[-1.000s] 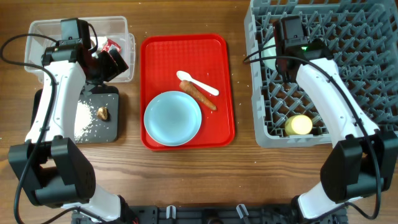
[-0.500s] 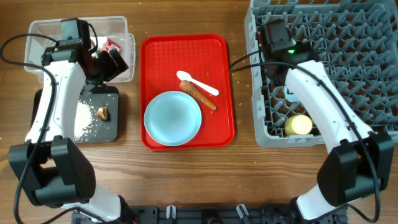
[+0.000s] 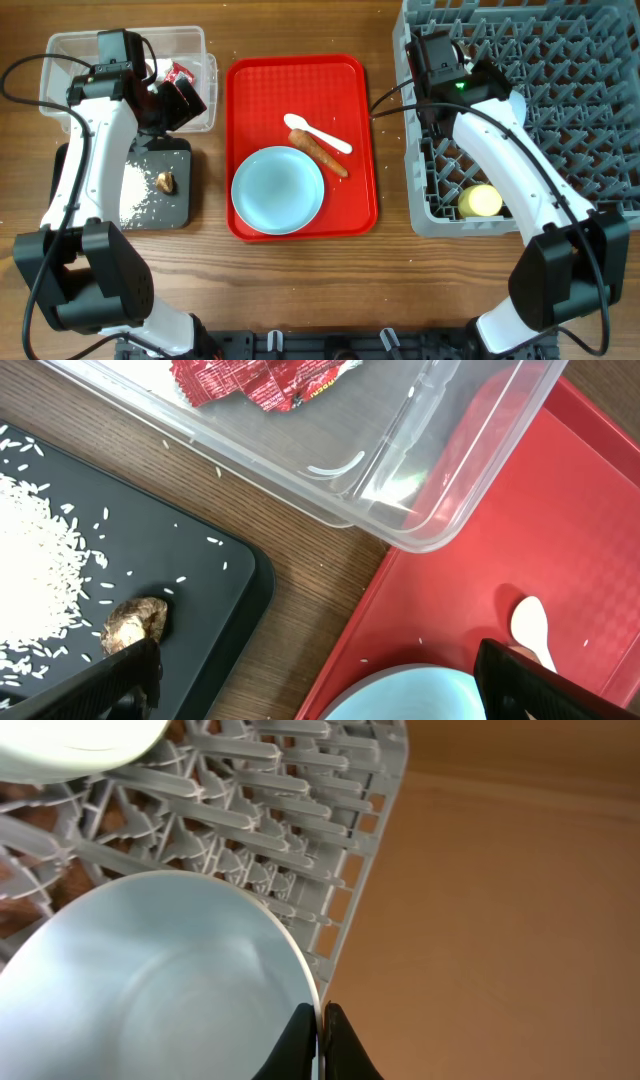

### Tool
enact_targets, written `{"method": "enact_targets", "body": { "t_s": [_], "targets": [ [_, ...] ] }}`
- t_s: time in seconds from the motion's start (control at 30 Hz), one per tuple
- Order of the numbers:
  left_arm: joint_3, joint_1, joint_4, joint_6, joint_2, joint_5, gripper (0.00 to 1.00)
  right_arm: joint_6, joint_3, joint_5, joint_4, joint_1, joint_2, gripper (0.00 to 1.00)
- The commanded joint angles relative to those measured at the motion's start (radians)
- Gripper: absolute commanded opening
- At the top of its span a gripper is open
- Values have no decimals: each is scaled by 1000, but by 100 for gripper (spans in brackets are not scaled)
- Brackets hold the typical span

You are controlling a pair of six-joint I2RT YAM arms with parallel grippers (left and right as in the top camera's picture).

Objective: Sort waste into correct bins and load items into the dishwasher rack
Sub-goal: 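Lower the light-blue bowl upside down beside the green bowl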

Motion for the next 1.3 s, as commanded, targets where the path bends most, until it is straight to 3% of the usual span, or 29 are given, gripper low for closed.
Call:
{"method": "enact_targets", "body": {
  "t_s": [0.0, 0.17, 0.4, 0.6, 0.97, 1.1, 1.2, 1.27],
  "targets": [
    [19, -3, 8, 2, -18, -9, 100, -90, -11, -46, -21, -24, 19, 4],
    [19, -3, 19, 2, -18, -9, 100, -292, -41, -46, -35, -32, 19, 4],
    [19, -3, 20, 2, -18, -10, 100, -433, -43, -116, 14, -38, 19, 5],
    [19, -3, 22, 2, -18, -9, 100, -482, -43, -214, 25, -38, 19, 4],
    [19, -3, 30, 2, -18, -9, 100, -482, -43, -219, 42, -8, 19, 5],
    [19, -3, 29, 2, -18, -9, 100, -481, -43, -219, 78, 40, 19, 32],
    [19, -3, 30, 2, -18, -10, 100, -478, -43, -219, 80, 59, 19, 42],
    [19, -3, 30, 2, -18, -9, 100, -479, -43, -218, 80, 69, 19, 60]
  ]
}}
